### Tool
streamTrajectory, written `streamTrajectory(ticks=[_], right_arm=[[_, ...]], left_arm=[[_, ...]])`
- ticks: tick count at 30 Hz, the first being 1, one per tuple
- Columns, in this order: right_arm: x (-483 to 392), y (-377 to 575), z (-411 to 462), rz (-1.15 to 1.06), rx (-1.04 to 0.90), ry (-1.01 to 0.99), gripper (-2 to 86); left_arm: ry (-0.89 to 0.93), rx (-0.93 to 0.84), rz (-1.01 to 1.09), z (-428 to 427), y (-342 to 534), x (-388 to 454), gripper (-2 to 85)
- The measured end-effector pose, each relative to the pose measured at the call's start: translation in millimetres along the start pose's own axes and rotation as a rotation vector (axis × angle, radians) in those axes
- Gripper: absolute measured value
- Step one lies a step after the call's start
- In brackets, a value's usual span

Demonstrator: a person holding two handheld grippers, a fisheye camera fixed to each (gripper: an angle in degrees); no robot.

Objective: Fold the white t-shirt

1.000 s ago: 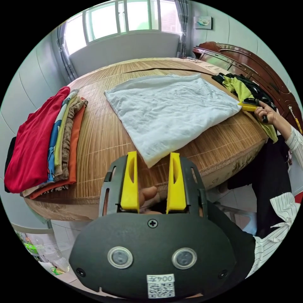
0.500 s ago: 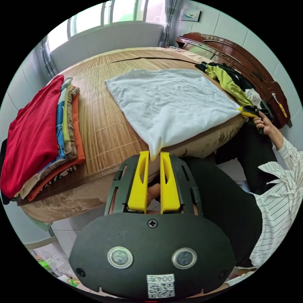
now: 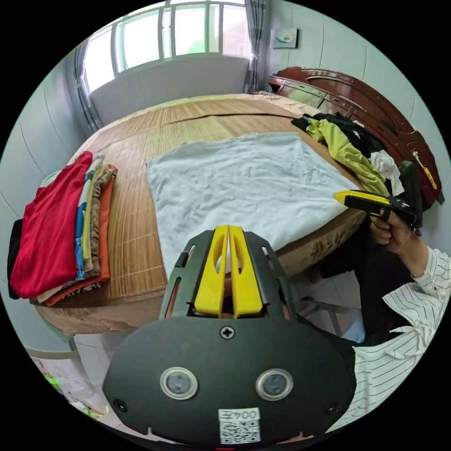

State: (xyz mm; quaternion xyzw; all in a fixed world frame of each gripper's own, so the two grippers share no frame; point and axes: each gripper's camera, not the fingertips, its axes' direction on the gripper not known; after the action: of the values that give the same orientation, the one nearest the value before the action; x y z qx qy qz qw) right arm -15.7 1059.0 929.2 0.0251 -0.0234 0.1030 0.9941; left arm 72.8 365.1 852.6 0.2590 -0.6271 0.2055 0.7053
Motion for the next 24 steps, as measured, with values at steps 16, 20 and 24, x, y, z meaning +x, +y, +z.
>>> streamTrajectory(ticks=[16,20,24], right_arm=[[199.2,83.7,-97.6,0.582,0.076,-0.167,-0.5],[220.8,96.1,-86.6,0.735,0.049,-0.264,-0.7],[206.0,87.3,-84.5,0.657,0.029,-0.200,-0.7]], left_arm=[[0.023,0.026,-0.044,-4.1,-17.6,-11.2,0.2],[0.147,0.054,0.059,13.6,-75.0,72.5,0.2],[0.288,0.040,0.158,43.4,-128.7,162.2,0.2]])
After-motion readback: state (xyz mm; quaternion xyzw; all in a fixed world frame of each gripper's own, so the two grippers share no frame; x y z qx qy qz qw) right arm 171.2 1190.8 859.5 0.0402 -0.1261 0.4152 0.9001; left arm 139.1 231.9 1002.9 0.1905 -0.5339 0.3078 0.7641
